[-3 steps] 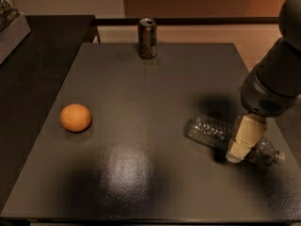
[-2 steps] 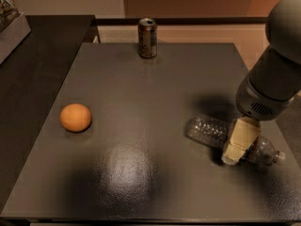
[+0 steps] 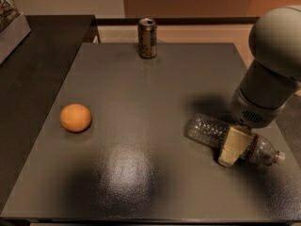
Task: Place water bottle upright
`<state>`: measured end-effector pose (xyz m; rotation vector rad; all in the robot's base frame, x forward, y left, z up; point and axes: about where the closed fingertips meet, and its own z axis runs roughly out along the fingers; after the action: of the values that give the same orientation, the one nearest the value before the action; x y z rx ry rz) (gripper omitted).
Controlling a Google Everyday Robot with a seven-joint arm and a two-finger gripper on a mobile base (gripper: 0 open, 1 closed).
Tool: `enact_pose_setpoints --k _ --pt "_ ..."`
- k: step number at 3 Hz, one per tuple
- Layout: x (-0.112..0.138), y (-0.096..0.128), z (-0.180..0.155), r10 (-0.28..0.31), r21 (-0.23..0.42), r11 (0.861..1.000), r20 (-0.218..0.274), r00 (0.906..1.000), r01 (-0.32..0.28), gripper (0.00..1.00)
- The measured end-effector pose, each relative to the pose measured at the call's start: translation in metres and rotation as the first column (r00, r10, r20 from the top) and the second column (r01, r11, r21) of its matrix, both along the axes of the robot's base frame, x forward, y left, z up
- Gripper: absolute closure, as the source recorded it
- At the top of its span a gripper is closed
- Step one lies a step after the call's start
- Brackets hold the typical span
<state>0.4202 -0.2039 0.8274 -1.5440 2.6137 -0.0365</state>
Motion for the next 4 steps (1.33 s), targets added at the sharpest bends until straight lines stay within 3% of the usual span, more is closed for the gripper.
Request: enact_pose_setpoints --k 2,3,4 --pt "-0.006 0.004 0.011 0.020 0.001 1.000 0.012 0.9997 -0.020 0.64" --pt "-0.005 0.009 0.031 0.087 -0.004 0.996 0.049 0.9950 -0.087 0.88" --pt "0.001 0.016 0.058 0.202 -0.031 0.979 0.116 0.9726 -0.199 1.00"
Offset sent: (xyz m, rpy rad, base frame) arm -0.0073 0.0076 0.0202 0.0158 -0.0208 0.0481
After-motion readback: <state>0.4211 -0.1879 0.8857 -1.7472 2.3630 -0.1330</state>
